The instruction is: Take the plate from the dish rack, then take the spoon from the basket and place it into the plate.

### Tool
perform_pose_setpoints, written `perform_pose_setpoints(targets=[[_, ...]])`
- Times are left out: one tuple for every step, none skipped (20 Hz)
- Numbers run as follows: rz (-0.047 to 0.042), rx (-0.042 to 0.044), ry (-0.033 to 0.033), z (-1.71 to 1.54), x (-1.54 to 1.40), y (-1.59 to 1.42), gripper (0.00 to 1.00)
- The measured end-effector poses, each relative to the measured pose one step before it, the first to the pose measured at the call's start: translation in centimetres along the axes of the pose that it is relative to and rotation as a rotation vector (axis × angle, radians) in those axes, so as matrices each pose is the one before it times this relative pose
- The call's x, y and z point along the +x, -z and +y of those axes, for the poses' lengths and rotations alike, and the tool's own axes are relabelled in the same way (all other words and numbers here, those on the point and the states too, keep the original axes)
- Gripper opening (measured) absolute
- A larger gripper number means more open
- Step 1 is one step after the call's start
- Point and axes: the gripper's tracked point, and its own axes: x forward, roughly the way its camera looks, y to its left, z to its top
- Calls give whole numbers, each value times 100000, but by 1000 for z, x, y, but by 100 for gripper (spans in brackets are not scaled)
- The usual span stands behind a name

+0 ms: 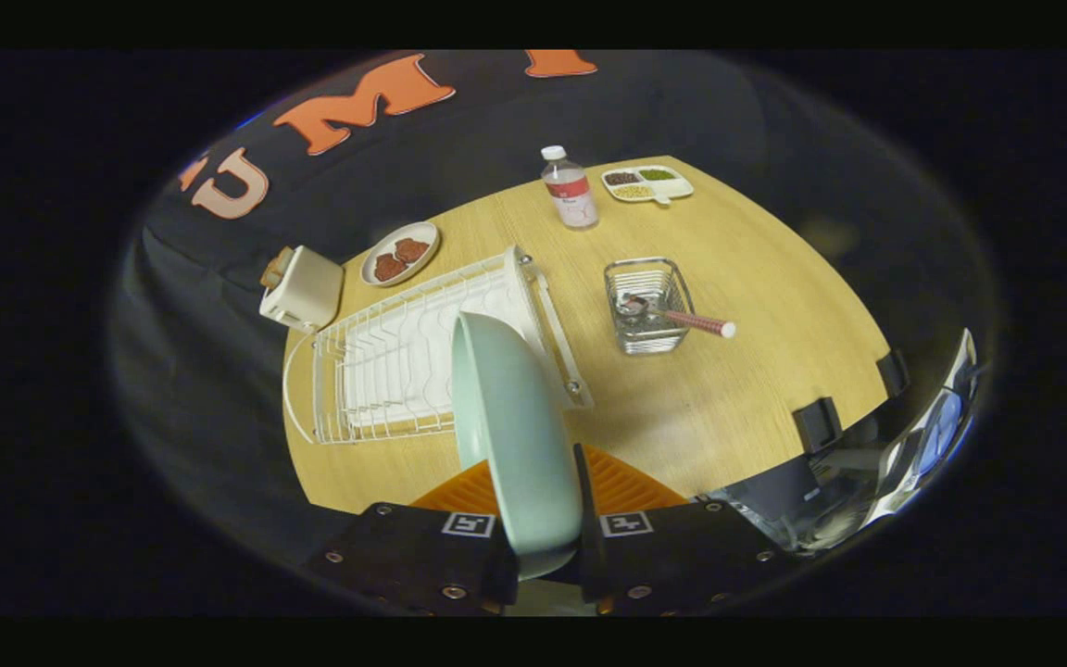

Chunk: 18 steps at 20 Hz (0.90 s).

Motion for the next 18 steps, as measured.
perform_pose_setpoints(targets=[[2634,1574,-1922,-487,239,1079,27],[1432,1590,-2571,-376,283,783,27],[1096,1071,-3124,-321,409,615,27],[1316,1278,-2739,-306,344,624,27],[999,975,-2831,-216,388,411,27],[901,856,-2630,-308,373,487,27],[616,390,-2412,-266,508,294,27],[300,-208,-2509,-108,390,294,27],[338,98,-1792,-347,516,171,27],[95,-269,-2138,-243,531,134,27],[-7,525,-1497,-266,582,-27,27],[1277,350,-3686,189,460,302,27],[1017,1366,-3347,296,335,269,27],[1036,-355,-2589,161,639,363,27],[348,-1240,-1477,-69,578,235,27],[965,-1139,-1464,-50,387,411,27],[1080,50,-1289,-124,617,350,27],[1242,470,-1248,-50,730,462,27]])
